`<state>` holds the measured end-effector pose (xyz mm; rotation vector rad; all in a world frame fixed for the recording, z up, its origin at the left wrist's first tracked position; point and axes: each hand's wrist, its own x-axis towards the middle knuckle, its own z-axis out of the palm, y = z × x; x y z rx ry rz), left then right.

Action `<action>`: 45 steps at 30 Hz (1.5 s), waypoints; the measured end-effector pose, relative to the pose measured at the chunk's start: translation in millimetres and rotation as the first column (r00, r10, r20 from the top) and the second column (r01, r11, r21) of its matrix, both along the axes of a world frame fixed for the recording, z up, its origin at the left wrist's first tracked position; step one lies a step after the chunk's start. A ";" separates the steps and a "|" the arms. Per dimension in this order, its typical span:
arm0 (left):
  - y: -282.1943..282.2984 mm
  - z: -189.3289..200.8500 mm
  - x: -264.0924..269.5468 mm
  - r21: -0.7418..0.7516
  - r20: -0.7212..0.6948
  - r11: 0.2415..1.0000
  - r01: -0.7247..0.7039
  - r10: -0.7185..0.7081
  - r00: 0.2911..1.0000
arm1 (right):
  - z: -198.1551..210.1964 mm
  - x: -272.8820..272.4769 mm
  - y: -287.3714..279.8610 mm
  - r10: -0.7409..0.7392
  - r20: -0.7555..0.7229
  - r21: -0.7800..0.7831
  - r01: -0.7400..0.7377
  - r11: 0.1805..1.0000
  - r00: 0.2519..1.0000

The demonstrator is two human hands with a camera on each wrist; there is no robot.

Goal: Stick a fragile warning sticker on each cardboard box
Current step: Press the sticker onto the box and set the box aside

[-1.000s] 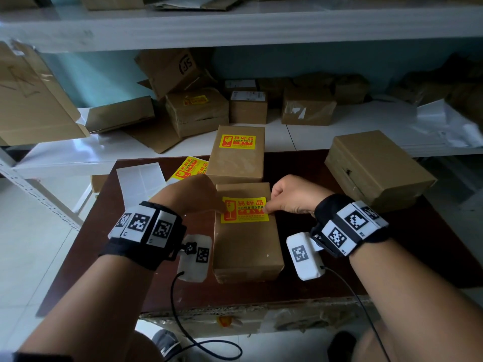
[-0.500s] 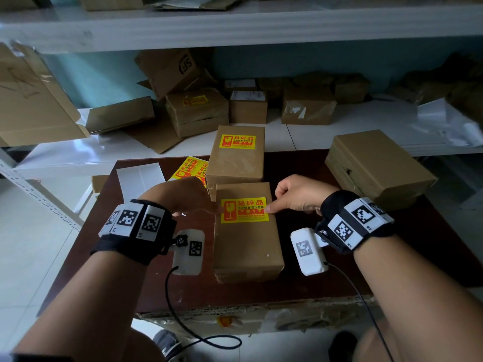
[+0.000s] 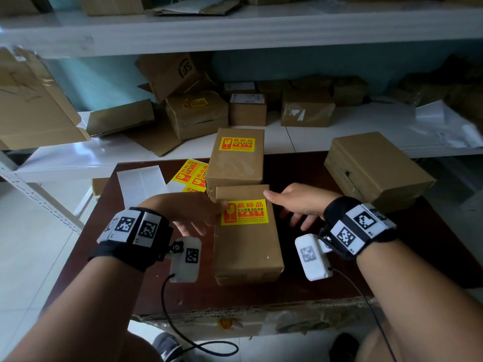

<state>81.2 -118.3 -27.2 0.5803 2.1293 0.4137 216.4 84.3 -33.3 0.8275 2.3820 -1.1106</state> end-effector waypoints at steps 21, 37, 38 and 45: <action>-15.9 21.1 2.5 0.387 0.120 0.920 -0.066 0.021 0.993 | 11.9 15.4 19.9 -0.084 -0.238 -0.243 0.024 0.970 0.968; -30.4 43.1 -10.5 0.695 0.031 0.717 -0.048 0.036 0.999 | 32.0 26.4 39.4 -0.275 -0.455 -0.498 0.014 0.867 0.847; -30.8 44.2 -11.0 0.723 0.025 0.689 -0.055 0.053 0.998 | 33.3 27.0 39.4 -0.284 -0.475 -0.512 0.001 0.859 0.833; -22.0 49.2 -6.9 0.880 -0.072 0.472 -0.043 0.221 0.973 | 35.5 22.6 31.5 -0.292 -0.622 -0.589 -0.189 0.786 0.726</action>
